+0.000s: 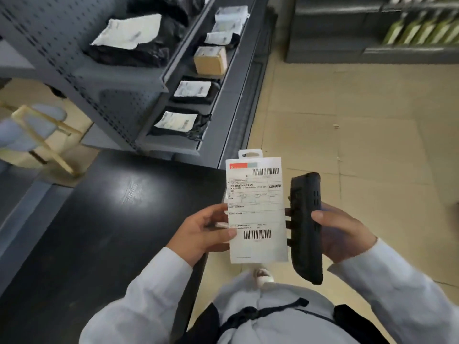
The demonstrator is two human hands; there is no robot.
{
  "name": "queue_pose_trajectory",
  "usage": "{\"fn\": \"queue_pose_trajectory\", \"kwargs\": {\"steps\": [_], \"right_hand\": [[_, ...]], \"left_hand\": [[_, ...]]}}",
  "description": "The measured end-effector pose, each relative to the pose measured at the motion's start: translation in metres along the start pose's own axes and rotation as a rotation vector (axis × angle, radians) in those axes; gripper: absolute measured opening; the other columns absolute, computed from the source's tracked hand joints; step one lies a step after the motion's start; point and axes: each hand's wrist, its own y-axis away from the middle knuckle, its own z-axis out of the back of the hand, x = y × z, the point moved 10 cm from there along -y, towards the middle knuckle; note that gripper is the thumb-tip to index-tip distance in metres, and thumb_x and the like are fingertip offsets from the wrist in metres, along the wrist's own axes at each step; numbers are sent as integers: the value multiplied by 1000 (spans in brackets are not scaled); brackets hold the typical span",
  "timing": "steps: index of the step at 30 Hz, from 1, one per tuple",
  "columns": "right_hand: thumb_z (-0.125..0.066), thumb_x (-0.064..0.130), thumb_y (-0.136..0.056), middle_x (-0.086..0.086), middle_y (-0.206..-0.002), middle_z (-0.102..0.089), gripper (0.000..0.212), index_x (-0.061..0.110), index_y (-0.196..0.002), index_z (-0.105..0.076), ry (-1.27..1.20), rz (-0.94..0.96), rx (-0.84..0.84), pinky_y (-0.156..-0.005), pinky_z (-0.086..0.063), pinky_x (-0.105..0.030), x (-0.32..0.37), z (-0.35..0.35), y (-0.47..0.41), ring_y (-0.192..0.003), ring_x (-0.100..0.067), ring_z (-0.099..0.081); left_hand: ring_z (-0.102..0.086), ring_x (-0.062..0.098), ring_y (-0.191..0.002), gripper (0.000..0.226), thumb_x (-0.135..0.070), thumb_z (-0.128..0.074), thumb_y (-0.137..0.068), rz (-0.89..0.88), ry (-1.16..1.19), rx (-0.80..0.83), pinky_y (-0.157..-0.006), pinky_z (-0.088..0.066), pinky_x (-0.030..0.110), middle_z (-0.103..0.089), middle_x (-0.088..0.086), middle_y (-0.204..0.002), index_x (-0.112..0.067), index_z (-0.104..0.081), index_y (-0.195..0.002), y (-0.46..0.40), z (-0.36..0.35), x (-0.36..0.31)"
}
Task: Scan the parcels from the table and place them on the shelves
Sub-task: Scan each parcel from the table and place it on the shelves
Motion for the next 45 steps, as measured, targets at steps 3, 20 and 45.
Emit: {"fn": "queue_pose_trajectory", "kwargs": {"steps": [3, 20, 45], "right_hand": [[-85, 33, -51, -20, -124, -68, 78, 14, -125, -69, 24, 60, -49, -85, -58, -50, 24, 33, -7, -113, -40, -66], [-82, 17, -55, -2, -100, -77, 53, 25, -107, -76, -13, 67, -300, -81, -63, -42, 168, 214, -113, -93, -23, -75], [-83, 26, -44, -7, -103, -74, 72, 29, -115, -72, -136, 178, -408, -74, -61, -36, 495, 542, -352, -96, -25, -74]], "left_hand": [[-70, 25, -105, 51, 2, -71, -82, -24, -43, 16, -81, -61, 41, -69, 9, -121, -14, -60, -130, -32, -26, -23], [-72, 28, -100, 66, -4, -82, -69, 126, -82, 191, -75, -61, 38, -72, 5, -116, -19, -61, -130, -289, -149, -120], [-73, 20, -95, 45, -2, -72, -83, 98, -240, 272, -74, -61, 33, -70, 6, -116, -35, -65, -113, -719, -351, -410]]}}
